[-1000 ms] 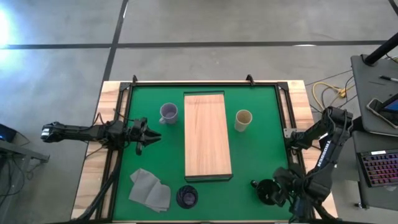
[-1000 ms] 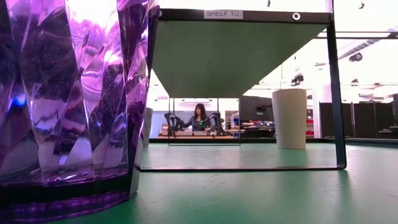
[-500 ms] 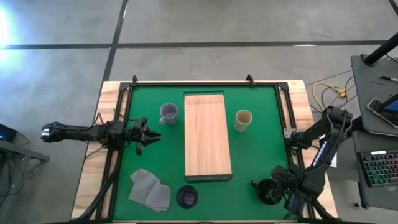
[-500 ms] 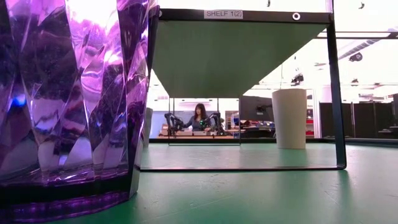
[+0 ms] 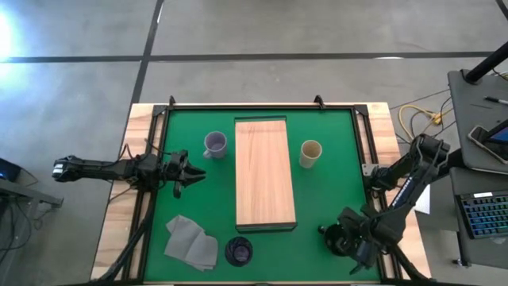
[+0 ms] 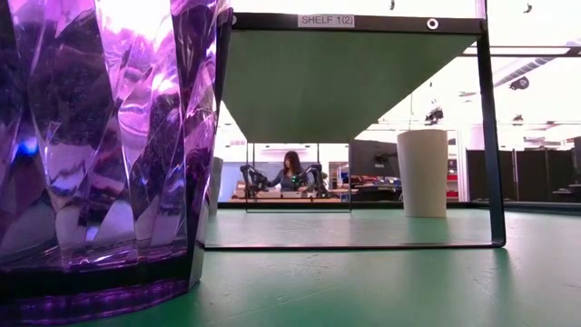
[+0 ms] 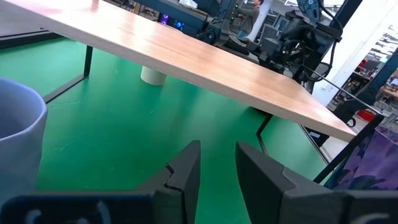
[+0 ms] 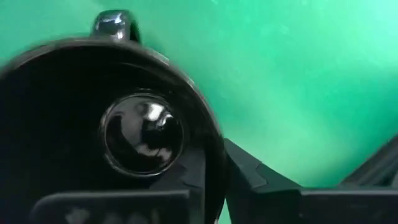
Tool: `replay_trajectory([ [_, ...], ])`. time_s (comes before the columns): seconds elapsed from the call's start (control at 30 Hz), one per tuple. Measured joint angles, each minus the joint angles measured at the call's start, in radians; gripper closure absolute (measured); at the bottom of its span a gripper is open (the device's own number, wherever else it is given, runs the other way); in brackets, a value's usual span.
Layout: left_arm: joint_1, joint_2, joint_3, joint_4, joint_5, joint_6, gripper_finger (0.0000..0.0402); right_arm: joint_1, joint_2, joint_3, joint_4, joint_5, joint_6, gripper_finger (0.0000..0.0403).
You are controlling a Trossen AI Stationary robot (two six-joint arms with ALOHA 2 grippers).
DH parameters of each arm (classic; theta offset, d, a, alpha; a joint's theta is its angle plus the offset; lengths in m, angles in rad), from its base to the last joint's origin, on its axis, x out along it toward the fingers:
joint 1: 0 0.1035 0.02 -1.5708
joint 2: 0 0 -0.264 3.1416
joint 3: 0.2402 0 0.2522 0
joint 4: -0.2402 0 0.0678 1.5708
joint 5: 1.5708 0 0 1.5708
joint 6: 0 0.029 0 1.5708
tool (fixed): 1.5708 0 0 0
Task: Stack small to large cups/mugs on shelf
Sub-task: Put the black cup on the shelf
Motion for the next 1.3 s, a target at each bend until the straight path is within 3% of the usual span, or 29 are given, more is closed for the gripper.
replay_trajectory([
  [0.23, 0.000, 0.000, 0.000, 0.000, 0.000, 0.000, 0.0314, -0.079, -0.032, 0.017, -0.014, -0.011, -0.208, 0.0385],
  [0.37, 0.000, 0.000, 0.000, 0.000, 0.000, 0.000, 0.0314, -0.124, -0.112, 0.041, -0.051, -0.016, -0.301, 0.0387],
  [0.7, 0.000, 0.000, 0.000, 0.000, 0.000, 0.000, 0.0314, -0.267, -0.325, 0.172, -0.313, 0.014, -0.488, 0.0387],
  [1.1, 0.000, 0.000, 0.000, 0.000, 0.000, 0.000, 0.0314, -0.632, -0.249, 0.450, -0.368, 0.132, -1.009, 0.0388],
  [1.3, 0.000, 0.000, 0.000, 0.000, 0.000, 0.000, 0.0314, -0.828, -0.157, 0.588, -0.365, 0.113, -1.222, 0.0388],
])
